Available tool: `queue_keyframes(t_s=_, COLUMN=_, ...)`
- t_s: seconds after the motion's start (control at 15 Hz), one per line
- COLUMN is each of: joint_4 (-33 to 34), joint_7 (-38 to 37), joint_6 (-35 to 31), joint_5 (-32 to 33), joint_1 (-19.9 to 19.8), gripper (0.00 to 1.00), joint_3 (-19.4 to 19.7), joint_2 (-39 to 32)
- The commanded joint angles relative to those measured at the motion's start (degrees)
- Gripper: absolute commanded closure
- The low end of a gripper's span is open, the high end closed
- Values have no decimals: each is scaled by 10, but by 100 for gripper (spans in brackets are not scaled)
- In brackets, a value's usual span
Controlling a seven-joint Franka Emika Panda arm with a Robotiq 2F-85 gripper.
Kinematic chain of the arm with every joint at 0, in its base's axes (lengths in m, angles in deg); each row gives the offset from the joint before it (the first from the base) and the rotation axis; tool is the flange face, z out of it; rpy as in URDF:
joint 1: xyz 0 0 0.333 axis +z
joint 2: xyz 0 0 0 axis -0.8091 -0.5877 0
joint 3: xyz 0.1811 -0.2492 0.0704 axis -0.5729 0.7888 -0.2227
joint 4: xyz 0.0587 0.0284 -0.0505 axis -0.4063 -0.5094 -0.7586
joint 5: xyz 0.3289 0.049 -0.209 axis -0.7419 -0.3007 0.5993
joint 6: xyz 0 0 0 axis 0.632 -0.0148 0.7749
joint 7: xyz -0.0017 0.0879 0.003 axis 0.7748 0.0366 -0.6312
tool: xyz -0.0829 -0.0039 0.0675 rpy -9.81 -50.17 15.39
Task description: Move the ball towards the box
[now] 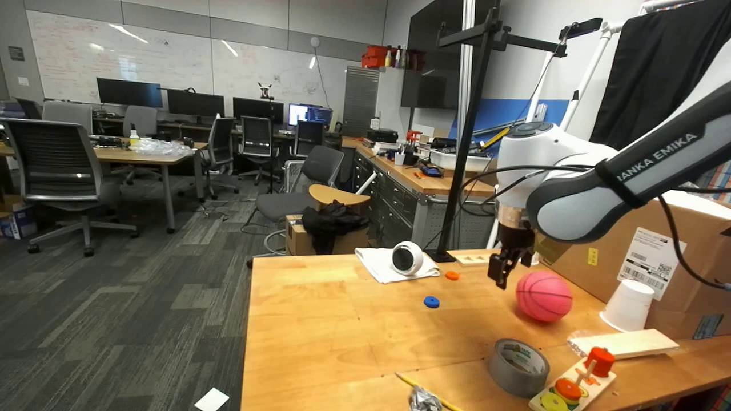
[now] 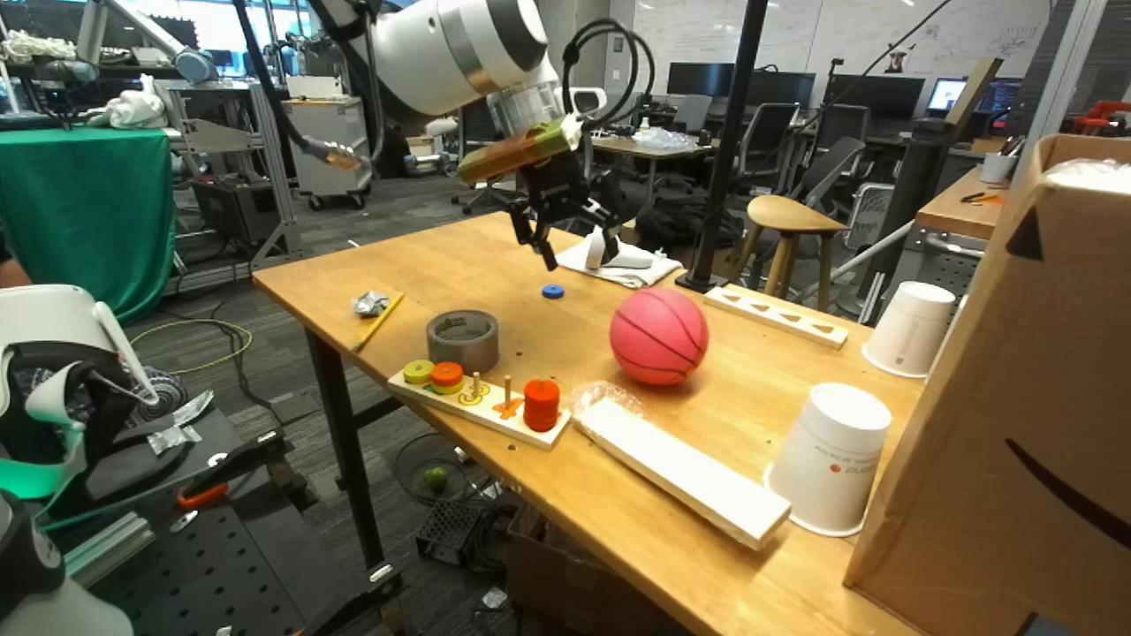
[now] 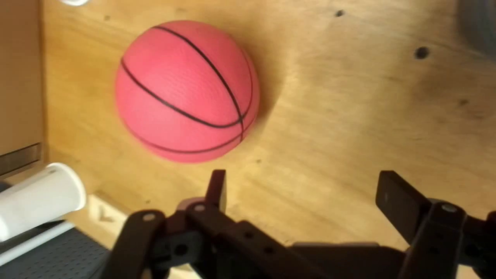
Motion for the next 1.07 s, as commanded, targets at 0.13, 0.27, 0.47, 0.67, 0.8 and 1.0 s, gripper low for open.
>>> queue_keyframes(t_s=0.13, joint_4=17, joint_7=-140, joint_6=29, joint_5=191, joint_1=-14, gripper=0, joint_3=-15, joint_2=56)
queue_keyframes(t_s=0.27, joint_4=4, joint_7=-176, joint_6=34, joint_5=212, joint_1=-15, gripper=0, joint_3=-29, joint_2=63)
queue_keyframes(t_s=0.47, joint_4=-13, joint_7=-201, joint_6=36, joint_5=200, joint_1=-16, gripper=0, joint_3=-47, joint_2=61)
queue_keyframes(t_s=0.67, joint_4=-28, joint_7=-213, joint_6=34, joint_5=187, joint_1=-15, gripper=0, joint_3=-61, joint_2=61)
queue_keyframes(t_s=0.8, joint_4=-21, joint_7=-202, joint_6=29, joint_5=190, joint_1=-19, gripper=0, joint_3=-62, joint_2=47)
queue_keyframes(t_s=1.0, joint_4=-22, joint_7=-201, joint_6=29, joint_5=190, joint_1=-20, gripper=0, joint_3=-62, joint_2=45)
